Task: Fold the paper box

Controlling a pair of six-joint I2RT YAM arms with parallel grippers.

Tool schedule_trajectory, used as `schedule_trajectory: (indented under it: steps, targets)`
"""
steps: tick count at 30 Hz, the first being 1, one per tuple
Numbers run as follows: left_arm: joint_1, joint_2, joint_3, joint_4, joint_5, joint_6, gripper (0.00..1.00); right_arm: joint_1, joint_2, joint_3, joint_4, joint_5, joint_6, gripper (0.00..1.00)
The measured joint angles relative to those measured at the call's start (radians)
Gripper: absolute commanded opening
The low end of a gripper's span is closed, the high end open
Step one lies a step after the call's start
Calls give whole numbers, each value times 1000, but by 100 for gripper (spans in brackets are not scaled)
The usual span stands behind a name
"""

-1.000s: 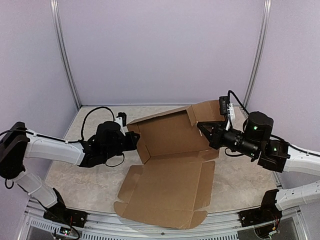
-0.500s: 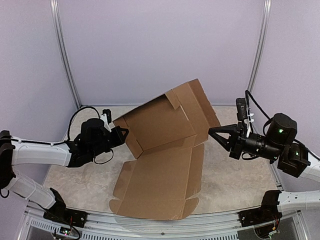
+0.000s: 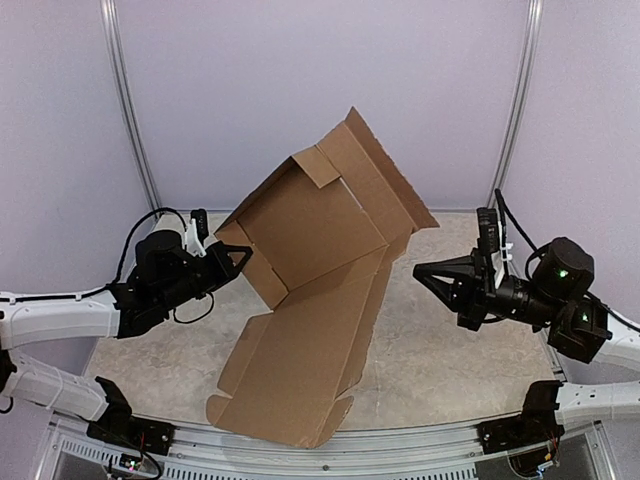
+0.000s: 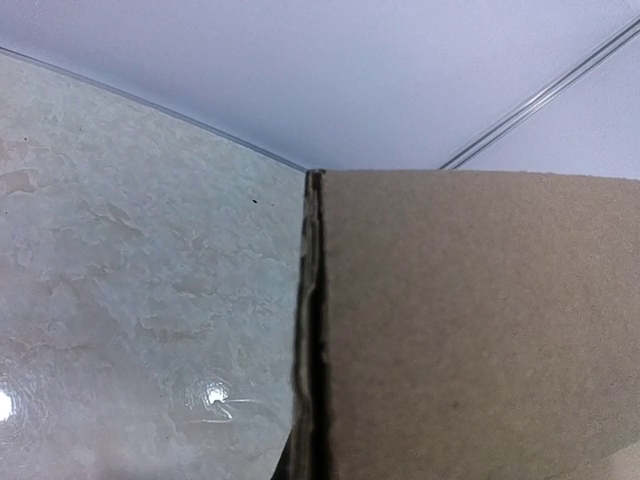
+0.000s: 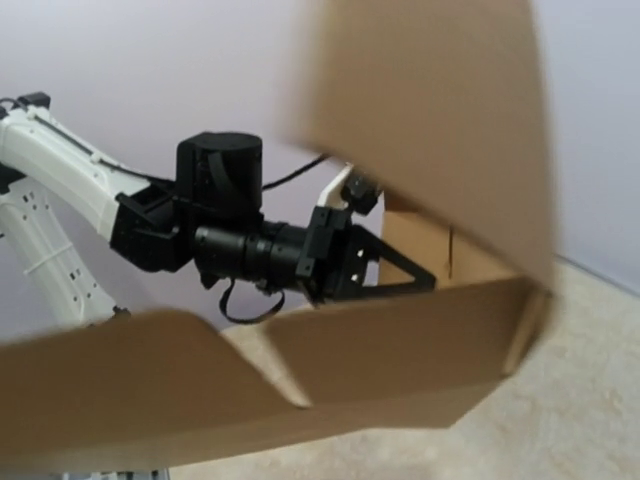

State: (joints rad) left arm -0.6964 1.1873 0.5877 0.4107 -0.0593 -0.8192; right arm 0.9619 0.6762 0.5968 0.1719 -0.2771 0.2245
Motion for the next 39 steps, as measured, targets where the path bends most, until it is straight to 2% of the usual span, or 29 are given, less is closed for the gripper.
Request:
schedule_trajectory:
  steps: [14, 31, 39]
  targets:
    - [0, -33, 0, -1, 82, -32, 0, 32, 161, 53, 176, -43, -47, 0]
    - [0, -50, 0, -2, 105, -28, 0, 71, 243, 84, 295, -27, -73, 0]
    - [2, -50, 0, -2, 104, -14, 0, 84, 291, 132, 290, 33, -80, 0]
